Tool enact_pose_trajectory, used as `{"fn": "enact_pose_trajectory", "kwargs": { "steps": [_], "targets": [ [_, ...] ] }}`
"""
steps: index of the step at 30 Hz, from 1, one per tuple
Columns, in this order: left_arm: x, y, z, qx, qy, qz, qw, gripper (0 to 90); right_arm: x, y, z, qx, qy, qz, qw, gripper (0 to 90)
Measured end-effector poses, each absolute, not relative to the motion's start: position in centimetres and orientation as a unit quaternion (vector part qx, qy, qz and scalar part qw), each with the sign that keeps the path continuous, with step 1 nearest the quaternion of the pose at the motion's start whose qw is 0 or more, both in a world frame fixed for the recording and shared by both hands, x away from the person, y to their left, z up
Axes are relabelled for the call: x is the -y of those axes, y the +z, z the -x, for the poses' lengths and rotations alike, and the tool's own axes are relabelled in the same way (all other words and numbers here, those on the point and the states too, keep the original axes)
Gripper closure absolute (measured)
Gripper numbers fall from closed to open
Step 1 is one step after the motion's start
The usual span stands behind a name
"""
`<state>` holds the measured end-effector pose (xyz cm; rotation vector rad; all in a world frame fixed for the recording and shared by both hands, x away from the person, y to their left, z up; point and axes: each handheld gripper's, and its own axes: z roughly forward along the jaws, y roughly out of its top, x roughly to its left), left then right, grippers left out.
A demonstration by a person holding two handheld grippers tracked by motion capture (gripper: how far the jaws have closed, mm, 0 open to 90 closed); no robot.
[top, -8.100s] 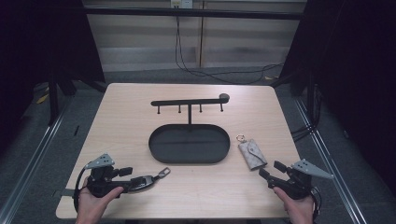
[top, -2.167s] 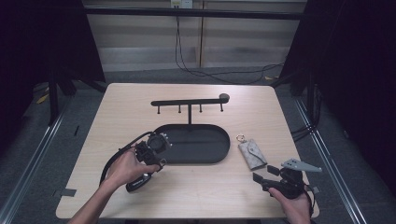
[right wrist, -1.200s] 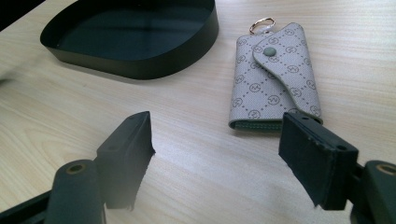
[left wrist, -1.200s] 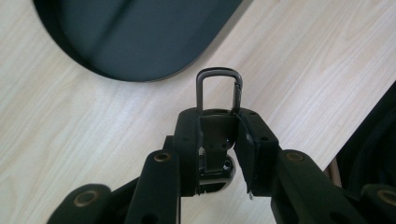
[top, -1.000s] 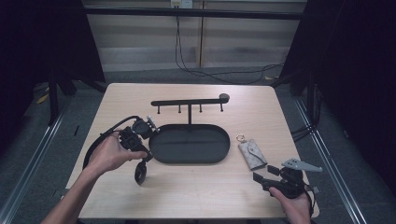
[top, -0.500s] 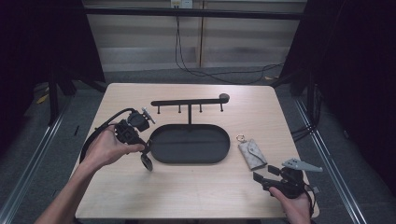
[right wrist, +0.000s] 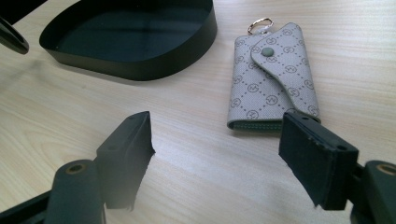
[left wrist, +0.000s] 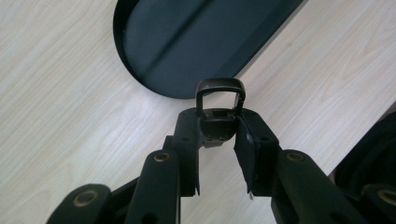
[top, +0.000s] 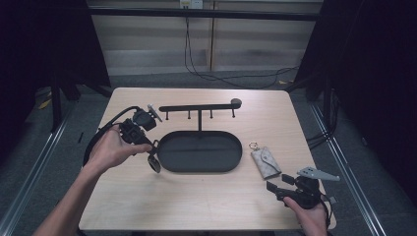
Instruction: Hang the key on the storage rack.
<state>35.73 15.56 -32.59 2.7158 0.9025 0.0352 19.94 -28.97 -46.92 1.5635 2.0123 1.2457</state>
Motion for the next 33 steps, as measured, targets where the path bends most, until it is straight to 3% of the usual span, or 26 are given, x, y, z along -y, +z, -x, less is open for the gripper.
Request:
{"fn": "enact_pose_trajectory", "kwargs": {
  "steps": [4, 8, 33],
  "targets": [
    [-15.5, -32.3, -36.1, -0.319, 0.017, -0.937, 0.138, 70.7, 29.0, -46.9, -19.9, -0.699, 0.437, -0.545, 0.151, 24.2],
    [-15.4, -32.0, -36.6, -0.326, 0.023, -0.935, 0.136, 70.7, 29.2, -47.1, -20.1, -0.698, 0.435, -0.551, 0.141, 16.9],
    [-13.6, -30.1, -39.7, -0.336, 0.025, -0.93, 0.144, 70.7, 29.2, -47.1, -20.1, -0.7, 0.432, -0.552, 0.139, 15.9]
  ]
}}
